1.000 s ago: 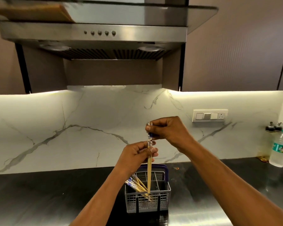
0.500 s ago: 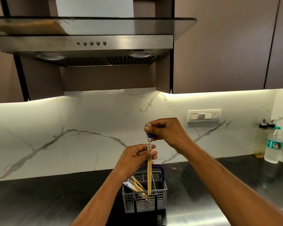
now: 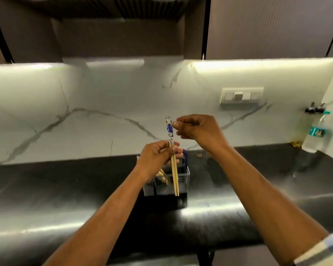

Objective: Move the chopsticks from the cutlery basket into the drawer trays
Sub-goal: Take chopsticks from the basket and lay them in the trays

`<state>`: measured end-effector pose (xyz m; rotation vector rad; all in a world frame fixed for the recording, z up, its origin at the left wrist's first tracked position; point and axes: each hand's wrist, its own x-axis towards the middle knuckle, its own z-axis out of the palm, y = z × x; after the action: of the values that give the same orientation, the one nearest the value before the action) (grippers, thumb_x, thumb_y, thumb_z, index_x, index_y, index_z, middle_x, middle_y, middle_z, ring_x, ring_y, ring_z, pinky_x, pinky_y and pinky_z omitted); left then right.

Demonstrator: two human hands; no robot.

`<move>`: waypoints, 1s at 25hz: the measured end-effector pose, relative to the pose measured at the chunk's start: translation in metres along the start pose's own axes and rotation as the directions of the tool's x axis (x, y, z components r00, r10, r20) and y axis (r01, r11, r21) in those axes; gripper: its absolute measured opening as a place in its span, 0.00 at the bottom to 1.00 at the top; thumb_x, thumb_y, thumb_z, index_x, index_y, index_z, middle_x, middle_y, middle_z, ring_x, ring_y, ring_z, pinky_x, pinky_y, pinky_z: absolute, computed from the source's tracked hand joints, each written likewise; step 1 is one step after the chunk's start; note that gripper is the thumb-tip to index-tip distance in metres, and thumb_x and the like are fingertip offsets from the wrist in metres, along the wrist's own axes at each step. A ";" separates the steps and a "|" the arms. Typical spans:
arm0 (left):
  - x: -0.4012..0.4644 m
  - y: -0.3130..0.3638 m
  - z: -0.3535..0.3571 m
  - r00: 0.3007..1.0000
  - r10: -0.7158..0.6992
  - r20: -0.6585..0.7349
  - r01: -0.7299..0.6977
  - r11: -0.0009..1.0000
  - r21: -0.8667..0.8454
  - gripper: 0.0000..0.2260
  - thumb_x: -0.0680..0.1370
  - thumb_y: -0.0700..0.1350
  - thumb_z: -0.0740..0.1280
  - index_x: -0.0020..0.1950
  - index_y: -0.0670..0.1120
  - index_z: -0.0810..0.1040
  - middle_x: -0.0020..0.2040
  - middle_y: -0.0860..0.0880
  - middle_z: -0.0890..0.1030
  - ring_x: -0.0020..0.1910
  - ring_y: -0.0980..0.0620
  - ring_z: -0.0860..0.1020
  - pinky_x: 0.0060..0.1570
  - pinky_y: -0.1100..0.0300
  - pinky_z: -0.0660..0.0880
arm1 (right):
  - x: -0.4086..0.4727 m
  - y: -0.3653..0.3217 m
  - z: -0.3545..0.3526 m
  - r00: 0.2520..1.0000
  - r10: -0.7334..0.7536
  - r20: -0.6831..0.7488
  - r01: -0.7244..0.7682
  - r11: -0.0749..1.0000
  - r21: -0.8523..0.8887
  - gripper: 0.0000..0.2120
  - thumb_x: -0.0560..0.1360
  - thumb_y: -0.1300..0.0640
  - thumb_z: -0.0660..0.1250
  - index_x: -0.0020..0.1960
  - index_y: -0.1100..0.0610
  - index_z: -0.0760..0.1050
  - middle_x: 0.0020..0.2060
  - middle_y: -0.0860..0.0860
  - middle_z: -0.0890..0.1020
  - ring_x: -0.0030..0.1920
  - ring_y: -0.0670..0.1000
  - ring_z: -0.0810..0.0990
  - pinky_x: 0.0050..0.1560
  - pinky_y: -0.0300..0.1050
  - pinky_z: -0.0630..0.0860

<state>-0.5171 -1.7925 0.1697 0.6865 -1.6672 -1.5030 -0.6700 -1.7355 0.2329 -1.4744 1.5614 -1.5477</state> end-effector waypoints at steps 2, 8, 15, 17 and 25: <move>-0.014 -0.035 0.007 0.995 -0.104 -0.009 0.103 0.991 -0.084 0.08 0.80 0.38 0.66 0.58 0.40 0.80 0.50 0.39 0.85 0.49 0.46 0.85 0.50 0.54 0.83 | -0.028 0.043 0.006 0.994 0.104 -0.018 -0.105 0.994 -0.015 0.14 0.70 0.51 0.75 0.53 0.57 0.83 0.42 0.51 0.87 0.42 0.48 0.87 0.50 0.44 0.83; -0.083 -0.142 0.031 0.948 -0.318 0.035 0.320 0.941 -0.110 0.10 0.80 0.38 0.65 0.59 0.37 0.80 0.52 0.36 0.84 0.50 0.42 0.84 0.52 0.50 0.83 | -0.148 0.167 0.031 0.908 0.416 -0.040 -0.418 0.907 -0.046 0.09 0.71 0.52 0.75 0.49 0.56 0.82 0.39 0.52 0.87 0.40 0.49 0.86 0.47 0.50 0.84; -0.178 -0.229 0.066 0.834 -0.551 0.023 0.546 0.821 -0.164 0.06 0.79 0.38 0.66 0.54 0.44 0.81 0.52 0.37 0.85 0.50 0.46 0.85 0.48 0.61 0.82 | -0.275 0.244 0.053 0.669 0.716 0.197 -0.688 0.698 -0.201 0.07 0.78 0.57 0.68 0.46 0.49 0.83 0.41 0.52 0.87 0.44 0.49 0.86 0.51 0.52 0.83; -0.189 -0.243 0.069 0.807 -0.591 0.015 0.584 0.793 -0.175 0.06 0.79 0.38 0.66 0.53 0.46 0.81 0.52 0.39 0.85 0.49 0.48 0.85 0.47 0.63 0.81 | -0.289 0.256 0.058 0.643 0.741 0.192 -0.725 0.670 -0.161 0.08 0.77 0.58 0.68 0.46 0.50 0.84 0.42 0.52 0.87 0.45 0.51 0.86 0.51 0.53 0.83; -0.216 -0.297 0.059 0.702 -0.712 -0.024 0.705 0.689 0.167 0.08 0.78 0.51 0.68 0.48 0.49 0.84 0.48 0.45 0.86 0.51 0.46 0.84 0.52 0.53 0.81 | -0.320 0.300 0.081 0.479 0.872 0.100 -0.817 0.485 -0.311 0.11 0.76 0.58 0.69 0.37 0.52 0.84 0.35 0.51 0.86 0.39 0.51 0.86 0.46 0.48 0.84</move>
<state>-0.4763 -1.6311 -0.1626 1.5428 -1.6464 -1.9119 -0.6045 -1.5482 -0.1669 -0.6635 1.9054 -0.5614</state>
